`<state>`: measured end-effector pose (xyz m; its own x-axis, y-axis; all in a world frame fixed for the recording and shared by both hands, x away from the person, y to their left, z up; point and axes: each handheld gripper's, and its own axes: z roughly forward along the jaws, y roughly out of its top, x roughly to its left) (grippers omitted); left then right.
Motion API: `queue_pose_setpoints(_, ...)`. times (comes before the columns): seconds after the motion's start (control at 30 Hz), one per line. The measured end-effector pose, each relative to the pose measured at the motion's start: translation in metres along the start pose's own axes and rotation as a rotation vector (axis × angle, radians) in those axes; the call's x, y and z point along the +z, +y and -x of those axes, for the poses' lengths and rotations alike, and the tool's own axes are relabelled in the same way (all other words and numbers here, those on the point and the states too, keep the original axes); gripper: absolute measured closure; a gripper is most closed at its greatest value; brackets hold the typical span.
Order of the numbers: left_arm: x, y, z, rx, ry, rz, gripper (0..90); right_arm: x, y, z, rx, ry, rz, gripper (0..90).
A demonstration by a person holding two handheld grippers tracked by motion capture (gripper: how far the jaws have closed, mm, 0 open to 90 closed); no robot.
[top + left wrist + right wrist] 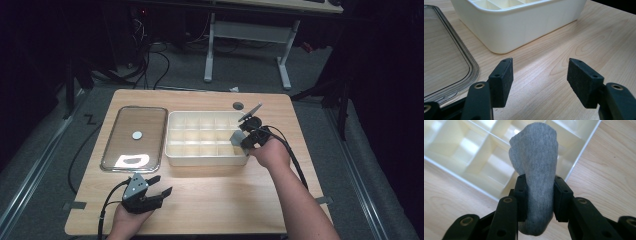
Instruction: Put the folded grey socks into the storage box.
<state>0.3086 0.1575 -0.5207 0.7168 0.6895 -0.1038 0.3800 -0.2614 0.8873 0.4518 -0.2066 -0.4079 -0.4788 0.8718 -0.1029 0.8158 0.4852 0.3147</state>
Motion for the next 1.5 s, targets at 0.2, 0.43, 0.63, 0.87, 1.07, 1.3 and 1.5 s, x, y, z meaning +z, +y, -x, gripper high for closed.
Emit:
queue_pose_setpoints(0.2,0.001,0.0,0.0,-0.002,0.0,0.001,38.7,0.012,0.005,-0.003,-0.02,-0.04,-0.071,70.6)
queue_pose_setpoints(0.43,0.0,0.0,0.002,0.001,-0.017,-0.003,39.1,0.024,0.007,-0.004,-0.041,-0.022,-0.118,71.4)
queue_pose_setpoints(0.63,0.0,0.0,0.002,0.0,-0.014,-0.001,38.9,0.035,0.009,-0.004,-0.049,0.006,-0.166,72.0)
queue_pose_setpoints(0.87,0.001,0.0,0.004,0.001,-0.02,-0.003,38.8,0.044,0.009,-0.006,-0.055,0.022,-0.193,72.6)
queue_pose_setpoints(1.07,0.002,0.0,0.004,0.003,-0.023,-0.007,38.8,0.053,0.008,-0.004,-0.061,0.051,-0.207,72.8)
queue_pose_setpoints(1.3,0.003,-0.001,0.004,0.005,-0.031,-0.014,38.8,0.061,0.006,-0.008,-0.06,0.044,-0.224,72.6)
queue_pose_setpoints(1.5,0.003,-0.001,0.005,0.007,-0.037,-0.018,38.6,0.061,0.007,-0.008,-0.06,0.043,-0.223,72.4)
